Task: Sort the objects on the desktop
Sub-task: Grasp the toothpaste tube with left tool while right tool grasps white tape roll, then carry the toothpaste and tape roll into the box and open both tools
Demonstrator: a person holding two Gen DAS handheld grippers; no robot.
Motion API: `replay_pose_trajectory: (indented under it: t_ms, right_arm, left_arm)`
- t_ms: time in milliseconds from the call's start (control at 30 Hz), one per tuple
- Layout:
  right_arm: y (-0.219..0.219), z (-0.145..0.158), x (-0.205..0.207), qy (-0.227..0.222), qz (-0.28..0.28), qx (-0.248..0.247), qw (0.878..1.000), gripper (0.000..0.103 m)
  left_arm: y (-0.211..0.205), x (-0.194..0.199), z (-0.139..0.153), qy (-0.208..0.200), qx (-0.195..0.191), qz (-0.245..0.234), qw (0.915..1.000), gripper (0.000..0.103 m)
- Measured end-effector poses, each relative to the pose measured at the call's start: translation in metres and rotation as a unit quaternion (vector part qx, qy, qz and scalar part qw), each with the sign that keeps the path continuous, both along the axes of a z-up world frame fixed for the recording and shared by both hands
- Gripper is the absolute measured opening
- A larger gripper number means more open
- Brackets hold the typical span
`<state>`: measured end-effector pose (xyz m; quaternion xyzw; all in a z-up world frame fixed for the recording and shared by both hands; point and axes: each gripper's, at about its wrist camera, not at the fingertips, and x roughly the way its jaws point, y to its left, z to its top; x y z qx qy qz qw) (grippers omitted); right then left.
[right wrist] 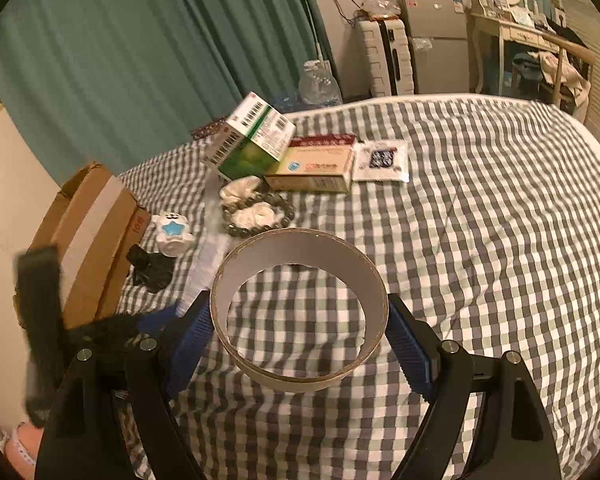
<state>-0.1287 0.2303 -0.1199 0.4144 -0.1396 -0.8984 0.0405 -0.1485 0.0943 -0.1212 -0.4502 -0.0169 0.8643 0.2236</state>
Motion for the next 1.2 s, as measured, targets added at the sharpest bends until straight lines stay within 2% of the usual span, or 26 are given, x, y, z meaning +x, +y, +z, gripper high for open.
replay_pose_trajectory:
  t_ms: [133, 267, 333, 433, 500, 600, 700, 800, 867, 900, 933, 967, 1067, 1200]
  right_arm:
    - [-0.023, 0.027, 0.002, 0.021, 0.018, -0.002, 1.0, 0.083]
    - [-0.067, 0.068, 0.001, 0.058, 0.06, -0.012, 0.996, 0.083]
    - [-0.101, 0.089, -0.005, 0.072, 0.095, -0.019, 0.993, 0.083]
    - [-0.153, 0.111, -0.022, 0.08, 0.138, -0.04, 0.986, 0.083]
    - [-0.181, 0.115, -0.034, 0.077, 0.155, -0.054, 0.983, 0.083]
    - [-0.235, 0.117, -0.053, 0.07, 0.19, -0.058, 0.978, 0.083]
    - [-0.276, 0.104, -0.063, 0.064, 0.227, -0.057, 0.97, 0.083]
    - [-0.3, 0.089, -0.076, 0.047, 0.235, -0.061, 0.969, 0.083]
    - [-0.312, 0.08, -0.089, 0.029, 0.237, -0.07, 0.969, 0.086]
    - [-0.316, 0.078, -0.097, 0.021, 0.231, -0.076, 0.97, 0.09]
    - [-0.316, 0.077, -0.101, 0.018, 0.221, -0.079, 0.972, 0.094]
    - [-0.316, 0.078, -0.105, 0.021, 0.209, -0.082, 0.974, 0.094]
    - [-0.307, 0.087, -0.107, 0.043, 0.194, -0.093, 0.976, 0.095]
    - [-0.271, 0.097, -0.091, 0.078, 0.165, -0.08, 0.98, 0.095]
  left_arm:
    - [-0.033, 0.002, 0.056, 0.034, 0.028, 0.033, 0.9985, 0.025]
    - [-0.076, -0.005, 0.115, 0.063, 0.035, 0.061, 0.9955, 0.025]
    - [-0.104, -0.007, 0.14, 0.075, 0.028, 0.08, 0.9936, 0.025]
    - [-0.145, -0.01, 0.16, 0.087, -0.011, 0.112, 0.9899, 0.025]
    - [-0.18, -0.012, 0.161, 0.081, -0.034, 0.138, 0.9866, 0.025]
    - [-0.229, -0.016, 0.146, 0.049, -0.022, 0.164, 0.985, 0.025]
    - [-0.268, -0.022, 0.118, 0.023, -0.018, 0.2, 0.9794, 0.025]
    - [-0.284, -0.029, 0.092, -0.001, -0.02, 0.207, 0.9782, 0.026]
    - [-0.286, -0.032, 0.081, -0.009, -0.037, 0.207, 0.9776, 0.039]
    - [-0.286, -0.032, 0.076, -0.012, -0.045, 0.211, 0.9765, 0.066]
    - [-0.287, -0.033, 0.073, -0.013, -0.052, 0.216, 0.9748, 0.084]
    - [-0.287, -0.032, 0.07, -0.01, -0.06, 0.225, 0.9724, 0.085]
    - [-0.281, -0.029, 0.073, -0.004, -0.06, 0.216, 0.9744, 0.087]
    - [-0.263, -0.01, 0.088, 0.025, -0.081, 0.207, 0.9747, 0.087]
